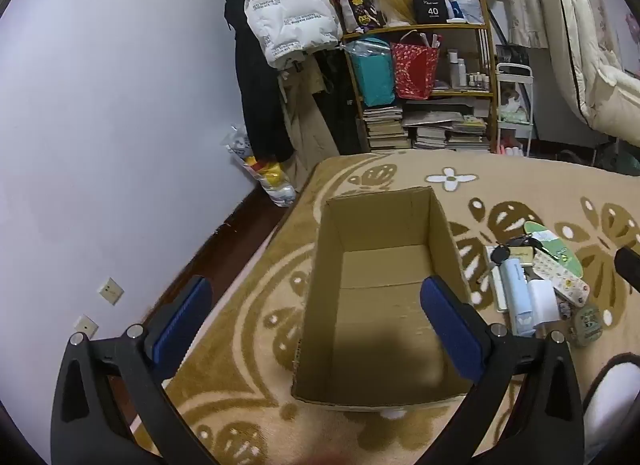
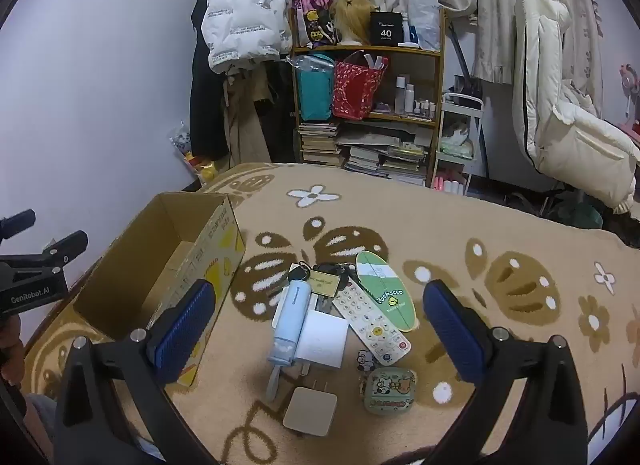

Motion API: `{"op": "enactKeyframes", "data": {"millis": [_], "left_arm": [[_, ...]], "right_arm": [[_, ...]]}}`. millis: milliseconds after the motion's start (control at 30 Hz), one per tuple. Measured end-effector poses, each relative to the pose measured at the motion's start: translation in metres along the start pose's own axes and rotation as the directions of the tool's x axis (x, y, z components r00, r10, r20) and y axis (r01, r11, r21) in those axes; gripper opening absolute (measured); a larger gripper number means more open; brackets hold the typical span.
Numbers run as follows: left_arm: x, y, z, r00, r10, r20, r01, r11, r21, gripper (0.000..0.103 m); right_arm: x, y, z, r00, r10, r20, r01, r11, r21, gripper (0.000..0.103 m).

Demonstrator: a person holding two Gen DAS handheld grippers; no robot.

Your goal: Organize rigid objects

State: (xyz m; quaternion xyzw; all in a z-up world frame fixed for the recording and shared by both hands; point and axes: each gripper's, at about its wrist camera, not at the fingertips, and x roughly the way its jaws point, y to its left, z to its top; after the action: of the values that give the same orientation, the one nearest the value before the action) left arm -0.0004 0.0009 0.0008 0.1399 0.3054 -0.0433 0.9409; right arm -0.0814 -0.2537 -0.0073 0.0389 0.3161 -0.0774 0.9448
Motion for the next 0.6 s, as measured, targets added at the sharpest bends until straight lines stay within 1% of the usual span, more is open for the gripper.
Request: {"op": "enactKeyframes", "data": {"millis": [133, 167, 267, 300, 333, 467, 600], "left_arm": [[0.001, 0.008, 0.000, 0.999, -0.050, -0.012, 0.050, 0.999, -0.014, 0.103], [0.005, 0.005, 0.002, 0.999, -0.031, -0.030, 0.030, 0.999, -0.011, 0.103], [0.008, 0.011, 0.002, 0.999, -0.032, -0.034, 0.031, 0.999, -0.014, 0.103], [0.005, 0.002, 0.003, 0.999, -0.011, -0.031, 0.011, 1.000, 0.004, 0.103], [0.006, 0.003, 0.003, 0.999, -0.017, -0.033, 0.017, 1.000, -0.001, 0.103], [0.007, -0.004, -0.001, 1.000, -0.010, -0.029, 0.010, 1.000, 0.004, 0.103], [0.006, 0.000, 0.000, 0.999, -0.014, -0.038, 0.014, 1.000, -0.002, 0.103]], "right_arm": [[0.000, -0.001, 0.000, 1.000, -0.006, 0.004, 0.006, 1.000, -0.002, 0.103], [0.001, 0.000, -0.001, 1.000, -0.011, 0.002, 0.011, 1.000, -0.003, 0.103], [0.001, 0.000, -0.001, 1.000, -0.013, 0.000, 0.013, 1.000, 0.002, 0.103], [0.001, 0.001, -0.001, 1.000, -0.013, 0.001, 0.013, 1.000, 0.004, 0.103], [0.000, -0.002, 0.000, 1.000, -0.003, 0.002, 0.003, 1.000, 0.003, 0.103], [0.000, -0.001, -0.002, 1.000, -0.006, 0.001, 0.006, 1.000, 0.001, 0.103], [0.002, 0.000, -0.002, 1.000, -0.004, -0.003, 0.004, 1.000, 0.006, 0.103]]}}
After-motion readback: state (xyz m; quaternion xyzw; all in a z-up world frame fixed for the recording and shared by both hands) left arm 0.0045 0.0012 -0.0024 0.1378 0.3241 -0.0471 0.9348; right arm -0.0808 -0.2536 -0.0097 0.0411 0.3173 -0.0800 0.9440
